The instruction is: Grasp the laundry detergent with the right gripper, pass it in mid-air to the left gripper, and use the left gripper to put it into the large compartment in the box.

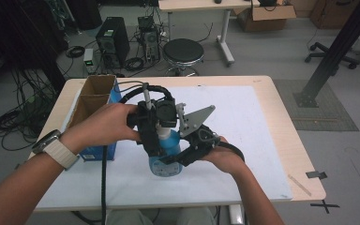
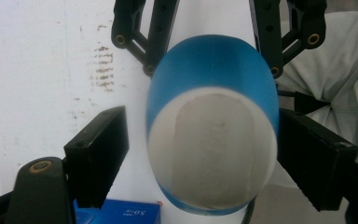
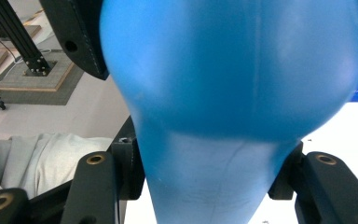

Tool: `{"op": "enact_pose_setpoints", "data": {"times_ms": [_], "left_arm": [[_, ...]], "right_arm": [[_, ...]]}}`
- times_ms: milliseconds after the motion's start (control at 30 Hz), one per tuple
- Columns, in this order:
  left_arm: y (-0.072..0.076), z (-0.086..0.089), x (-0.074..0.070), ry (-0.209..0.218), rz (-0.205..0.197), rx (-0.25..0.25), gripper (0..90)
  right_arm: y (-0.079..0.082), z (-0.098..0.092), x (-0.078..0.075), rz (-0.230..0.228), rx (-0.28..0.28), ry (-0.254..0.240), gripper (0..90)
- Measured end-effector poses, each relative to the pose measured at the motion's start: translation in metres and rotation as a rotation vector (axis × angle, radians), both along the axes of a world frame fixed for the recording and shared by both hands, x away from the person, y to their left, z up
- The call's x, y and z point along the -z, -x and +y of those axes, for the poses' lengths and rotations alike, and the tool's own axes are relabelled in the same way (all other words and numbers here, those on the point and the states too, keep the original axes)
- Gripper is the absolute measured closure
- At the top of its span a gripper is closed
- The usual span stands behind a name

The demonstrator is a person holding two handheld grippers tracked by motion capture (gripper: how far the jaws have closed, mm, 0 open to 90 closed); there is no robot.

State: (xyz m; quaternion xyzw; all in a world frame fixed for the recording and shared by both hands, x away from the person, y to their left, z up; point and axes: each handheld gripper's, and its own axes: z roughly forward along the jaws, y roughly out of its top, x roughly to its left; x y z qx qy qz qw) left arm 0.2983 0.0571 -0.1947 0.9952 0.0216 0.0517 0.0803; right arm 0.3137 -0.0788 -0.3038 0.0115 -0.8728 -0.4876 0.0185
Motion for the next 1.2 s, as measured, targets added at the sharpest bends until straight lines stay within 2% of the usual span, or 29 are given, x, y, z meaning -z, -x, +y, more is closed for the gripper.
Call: {"op": "enact_pose_setpoints", "data": {"times_ms": [700, 933, 1200], "left_arm": [[-0.0003, -0.0005, 0.0019, 0.004, 0.003, 0.003, 31.1], [0.0007, 0.0002, 0.0023, 0.014, 0.018, 0.018, 36.5], [0.0032, 0.0009, 0.0029, 0.018, 0.006, 0.022, 37.9]], "right_arm": [[0.0004, -0.0014, 0.0014, -0.001, -0.002, 0.0, 44.4], [0.0007, -0.0012, 0.0022, -0.002, -0.003, -0.001, 44.4], [0.0012, -0.0008, 0.003, -0.002, -0.01, -0.002, 44.4]]}}
